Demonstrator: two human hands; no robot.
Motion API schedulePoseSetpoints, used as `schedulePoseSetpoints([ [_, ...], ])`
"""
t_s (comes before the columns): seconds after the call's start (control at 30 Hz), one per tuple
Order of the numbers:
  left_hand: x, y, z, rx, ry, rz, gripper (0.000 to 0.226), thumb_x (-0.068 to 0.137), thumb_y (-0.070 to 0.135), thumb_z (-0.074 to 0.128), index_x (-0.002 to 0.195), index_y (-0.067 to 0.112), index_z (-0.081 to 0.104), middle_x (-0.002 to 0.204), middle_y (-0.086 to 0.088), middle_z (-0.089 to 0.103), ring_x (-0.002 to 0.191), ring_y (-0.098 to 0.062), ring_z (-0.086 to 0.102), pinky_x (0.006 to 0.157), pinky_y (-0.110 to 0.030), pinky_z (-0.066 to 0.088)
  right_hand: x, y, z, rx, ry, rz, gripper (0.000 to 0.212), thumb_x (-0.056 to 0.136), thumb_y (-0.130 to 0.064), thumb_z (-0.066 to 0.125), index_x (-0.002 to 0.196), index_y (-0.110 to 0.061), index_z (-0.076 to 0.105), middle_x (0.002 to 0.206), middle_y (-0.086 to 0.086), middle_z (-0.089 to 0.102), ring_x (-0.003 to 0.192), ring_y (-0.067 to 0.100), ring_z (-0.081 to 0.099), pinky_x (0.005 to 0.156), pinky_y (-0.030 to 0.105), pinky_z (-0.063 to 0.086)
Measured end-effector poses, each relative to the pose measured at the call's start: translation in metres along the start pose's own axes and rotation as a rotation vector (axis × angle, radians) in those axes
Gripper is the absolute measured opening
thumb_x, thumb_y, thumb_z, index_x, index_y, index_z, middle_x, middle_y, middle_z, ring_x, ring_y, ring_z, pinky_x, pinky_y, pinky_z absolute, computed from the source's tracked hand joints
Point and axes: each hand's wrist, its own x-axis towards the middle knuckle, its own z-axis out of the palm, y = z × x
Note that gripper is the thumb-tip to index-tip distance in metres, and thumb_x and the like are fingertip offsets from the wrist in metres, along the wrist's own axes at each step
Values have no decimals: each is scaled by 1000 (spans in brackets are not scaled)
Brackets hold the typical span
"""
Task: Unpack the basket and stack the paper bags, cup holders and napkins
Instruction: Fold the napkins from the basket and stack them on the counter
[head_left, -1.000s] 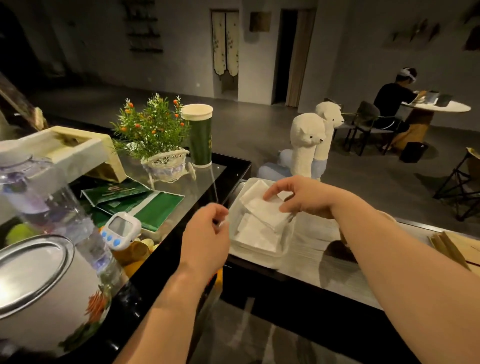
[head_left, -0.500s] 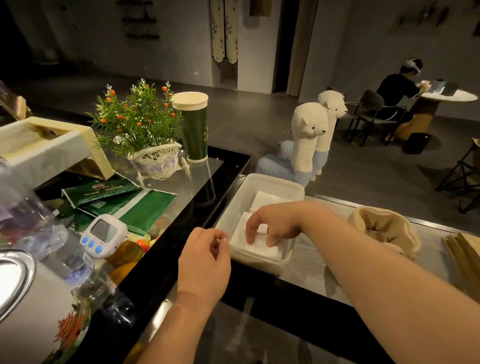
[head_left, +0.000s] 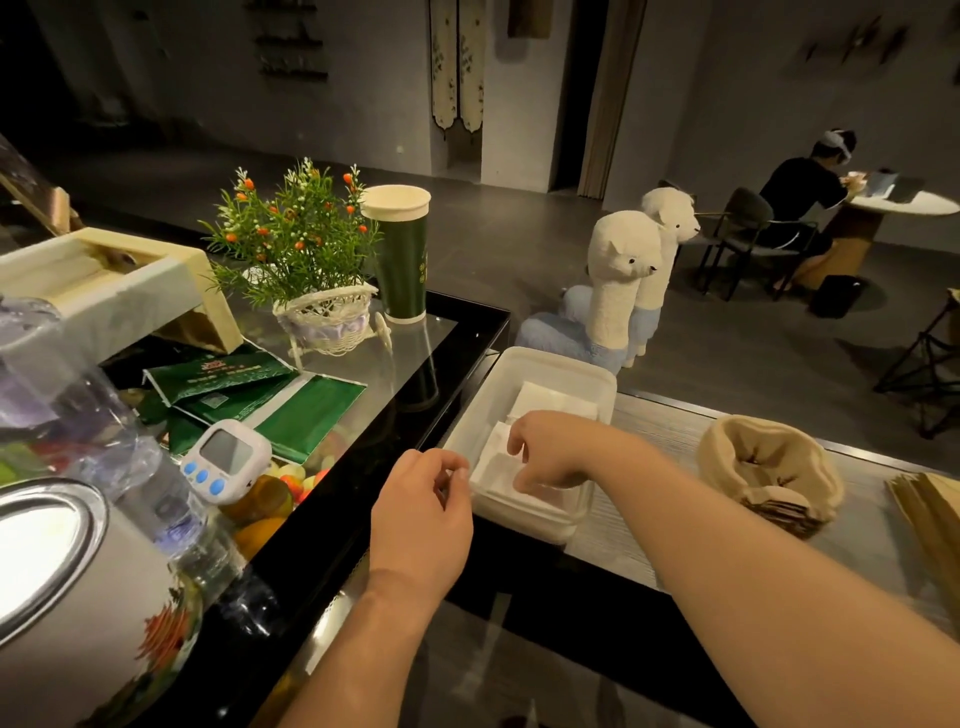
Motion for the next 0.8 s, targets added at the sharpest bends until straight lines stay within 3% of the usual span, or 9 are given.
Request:
schedulePoseSetpoints([
  [0.3,2,-1,-3,13,-27,-17,15,101,21,59,94,34,60,93,14,56,84,0,57,69,-8,40,1,-5,-1,51,1,27,49,86,-26,73,133,-20,60,122,-2,62,108,21,60,94,33,51],
  [0.43,2,-1,-3,11,-29,-24,13,101,22,59,94,34,61,93,13,56,84,-2,58,70,-10,41,-3,-3,-3,31,52,68,50,87,-11,63,136,-20,60,126,0,65,111,22,61,95,34,54],
  [0.53,2,-1,-3,3,-24,-36,11,101,23,59,95,31,62,94,12,56,84,-3,58,74,-17,45,-8,-6,-1,-44,51,85,42,91,0,51,129,-11,64,129,7,65,118,29,60,100,37,51],
  [0.67,2,0,-1,16,-19,-42,10,102,25,58,95,32,60,95,11,56,84,-3,58,77,-22,47,-12,-6,0,-111,53,123,39,90,4,50,125,-1,66,127,19,67,119,36,61,102,44,52],
  [0.8,-1,0,0,22,4,-33,6,102,24,58,100,29,61,95,9,57,81,-5,57,75,-23,45,-24,-5,-2,-20,100,100,45,92,-1,51,134,-13,63,132,7,65,119,26,60,101,34,50],
])
